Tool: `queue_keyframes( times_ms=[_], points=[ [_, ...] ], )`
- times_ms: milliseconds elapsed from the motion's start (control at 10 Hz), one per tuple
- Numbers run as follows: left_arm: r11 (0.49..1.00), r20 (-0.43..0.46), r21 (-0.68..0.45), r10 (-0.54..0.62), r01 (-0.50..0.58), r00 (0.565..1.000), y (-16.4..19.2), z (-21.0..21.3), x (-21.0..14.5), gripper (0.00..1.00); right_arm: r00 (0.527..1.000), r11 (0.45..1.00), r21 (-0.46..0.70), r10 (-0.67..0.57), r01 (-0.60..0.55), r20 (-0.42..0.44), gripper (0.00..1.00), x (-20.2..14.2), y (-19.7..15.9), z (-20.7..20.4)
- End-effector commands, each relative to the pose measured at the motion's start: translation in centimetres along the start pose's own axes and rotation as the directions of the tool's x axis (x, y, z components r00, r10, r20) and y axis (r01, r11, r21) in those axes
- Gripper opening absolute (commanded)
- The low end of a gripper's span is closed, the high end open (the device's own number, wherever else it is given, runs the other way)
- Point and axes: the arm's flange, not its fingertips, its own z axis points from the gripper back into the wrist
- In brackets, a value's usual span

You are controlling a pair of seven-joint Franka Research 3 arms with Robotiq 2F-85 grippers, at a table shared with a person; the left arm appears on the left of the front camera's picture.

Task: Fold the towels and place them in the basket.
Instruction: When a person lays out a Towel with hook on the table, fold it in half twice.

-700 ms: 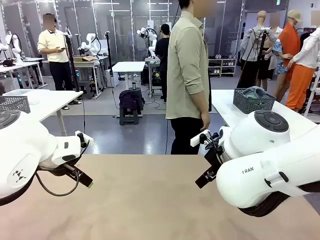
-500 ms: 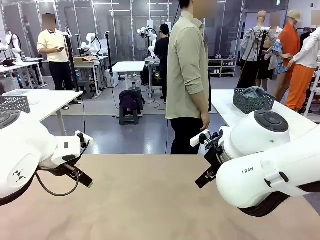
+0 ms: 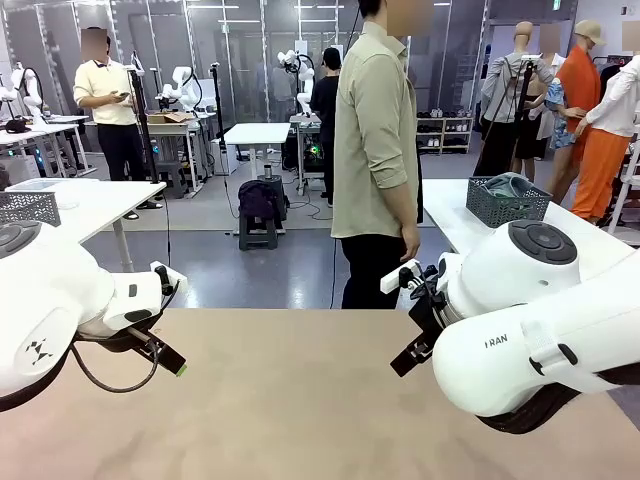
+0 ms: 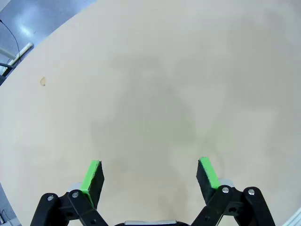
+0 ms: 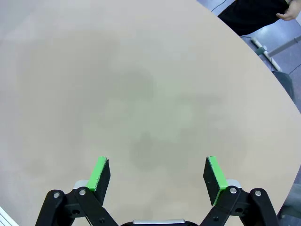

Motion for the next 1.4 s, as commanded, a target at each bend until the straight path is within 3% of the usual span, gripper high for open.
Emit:
queue_keyframes(
  times_ms=[0,400,700,1000,1300],
  points=[
    [1.0,0.0,0.0,0.001,-0.001,1.0,0.0,0.0,0.0,1.0,1.0,1.0,0.001,-0.003,0.003,0.0,1.0,0.0,0.0,0.0],
    [1.0,0.0,0.0,0.0,0.0,1.0,0.0,0.0,0.0,1.0,1.0,1.0,0.0,0.0,0.0,0.0,1.0,0.0,0.0,0.0],
    [0.998,0.029,-0.046,-0.049,0.05,0.998,1.0,4.1,1.6,1.0,1.0,1.0,0.017,-0.004,0.003,0.019,1.0,1.1,-1.0,3.8],
    [0.992,0.055,-0.084,-0.091,0.095,0.994,2.3,10.2,3.2,1.0,0.993,1.0,-0.005,-0.025,0.026,0.119,1.0,1.5,-1.3,12.3],
    [0.984,0.122,-0.083,-0.149,0.16,0.981,2.3,18.5,3.5,1.0,0.982,0.999,-0.052,-0.006,0.016,0.189,1.0,1.5,1.1,22.0]
  ],
)
